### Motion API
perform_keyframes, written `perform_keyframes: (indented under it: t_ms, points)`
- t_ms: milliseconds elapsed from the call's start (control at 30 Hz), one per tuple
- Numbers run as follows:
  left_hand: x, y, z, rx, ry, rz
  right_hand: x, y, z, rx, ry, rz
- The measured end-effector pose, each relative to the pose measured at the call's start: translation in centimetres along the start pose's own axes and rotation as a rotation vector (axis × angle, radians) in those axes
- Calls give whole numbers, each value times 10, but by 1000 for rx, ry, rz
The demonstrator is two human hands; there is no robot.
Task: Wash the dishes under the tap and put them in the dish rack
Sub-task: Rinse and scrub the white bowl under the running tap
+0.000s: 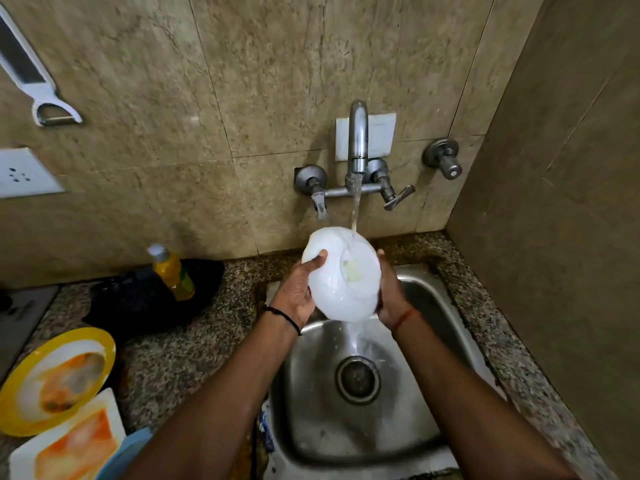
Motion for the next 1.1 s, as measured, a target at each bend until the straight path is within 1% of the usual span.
perform_keyframes:
  t_ms: [67, 133, 167, 200, 233, 267, 300, 333, 367, 467, 533, 600, 633, 700, 767, 800, 833, 900, 967, 1033, 1100]
  points:
    - [4, -8, 2, 33, -15, -32, 0, -11, -2, -161, 43, 152]
    - [4, -13, 7, 144, -2, 47, -6, -17, -5, -210, 61, 221]
    - [2, -15, 10, 256, 19, 157, -10, -18, -7, -198, 52, 205]
    - [2, -19, 13, 408, 59, 323, -13, -19, -9, -180, 38, 180]
    - [3, -22, 13, 556, 110, 544, -16, -19, -10, -154, 22, 155]
    - [3, -21, 12, 633, 164, 764, -20, -19, -12, -131, 1, 127]
    - [2, -17, 12, 624, 214, 934, -25, -18, -14, -112, -25, 97]
    - [-3, -13, 12, 579, 252, 1044, -30, -16, -16, -99, -49, 63]
    - [-9, -9, 11, 528, 277, 1101, -35, -13, -19, -88, -74, 30]
    - [-31, 3, 5, 405, 320, 1169, -51, -3, -28, -52, -185, -59]
    - [-40, 11, 5, 347, 333, 1216, -61, 1, -34, -28, -288, -186]
    - [-39, 19, 7, 287, 300, 1171, -68, 7, -42, -22, -384, -339]
    - [-34, 24, 6, 270, 262, 1087, -70, 10, -45, -24, -435, -429]
    - [-22, 33, 4, 222, 173, 808, -72, 18, -52, -41, -543, -649]
    - [-11, 41, 4, 109, 103, 550, -67, 26, -59, -60, -616, -866]
    - [-7, 42, 4, 70, 70, 461, -63, 28, -63, -68, -643, -962]
    - [-3, 40, 5, 64, 50, 410, -59, 30, -67, -67, -683, -1066]
    - [0, 34, 9, 80, 40, 374, -55, 32, -76, -23, -831, -1280]
    - [-1, 33, 12, 89, 34, 369, -56, 34, -85, 7, -974, -1388]
    - [-4, 33, 14, 113, 27, 366, -57, 34, -89, -30, -1026, -1460]
    - [-7, 31, 14, 154, 42, 364, -58, 32, -90, -87, -1025, -1542]
Point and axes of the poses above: each hand's wrist, its own z-axis towards the middle knuckle, its own y-axis out of the palm, x = y × z, the point moved 5 cm from there along z, towards the middle knuckle, and after that the axes turned 1 degree about x, right-handed, at the moved point
